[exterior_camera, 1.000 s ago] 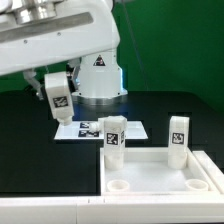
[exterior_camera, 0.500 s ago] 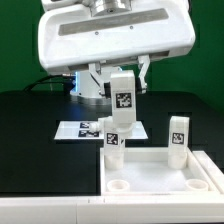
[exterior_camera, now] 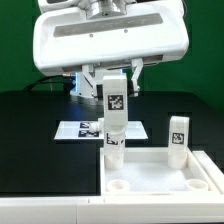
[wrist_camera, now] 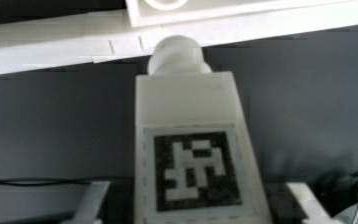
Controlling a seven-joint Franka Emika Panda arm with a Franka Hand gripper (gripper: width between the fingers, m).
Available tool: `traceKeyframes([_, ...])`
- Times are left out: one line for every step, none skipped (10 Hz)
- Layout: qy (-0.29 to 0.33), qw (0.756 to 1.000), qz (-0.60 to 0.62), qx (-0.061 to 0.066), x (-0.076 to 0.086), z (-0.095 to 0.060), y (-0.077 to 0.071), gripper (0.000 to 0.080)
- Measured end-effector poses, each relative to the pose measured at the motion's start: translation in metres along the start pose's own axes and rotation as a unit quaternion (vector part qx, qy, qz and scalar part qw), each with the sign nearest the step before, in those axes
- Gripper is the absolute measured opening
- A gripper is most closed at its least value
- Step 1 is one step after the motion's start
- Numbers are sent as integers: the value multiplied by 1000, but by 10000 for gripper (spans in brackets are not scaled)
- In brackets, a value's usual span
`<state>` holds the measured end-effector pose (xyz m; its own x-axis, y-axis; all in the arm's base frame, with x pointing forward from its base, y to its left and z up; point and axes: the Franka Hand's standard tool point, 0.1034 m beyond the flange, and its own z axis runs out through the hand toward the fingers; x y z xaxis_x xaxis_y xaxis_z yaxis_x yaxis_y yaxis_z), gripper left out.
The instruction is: Assemble square table
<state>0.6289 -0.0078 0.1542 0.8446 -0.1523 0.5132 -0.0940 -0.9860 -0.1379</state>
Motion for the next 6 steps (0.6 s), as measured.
traceKeyframes([1, 1000, 19, 7, -6, 7, -25, 284])
traceKeyframes([3, 1000, 16, 14, -13, 17, -51, 284])
traceKeyframes([14, 999, 26, 16, -20, 21, -74, 284])
traceKeyframes([15, 999, 25, 16, -25, 21, -91, 284])
traceKeyframes([16, 1000, 20, 6, -22, 21, -79, 284])
traceKeyframes([17, 1000, 26, 3, -21, 22, -74, 284])
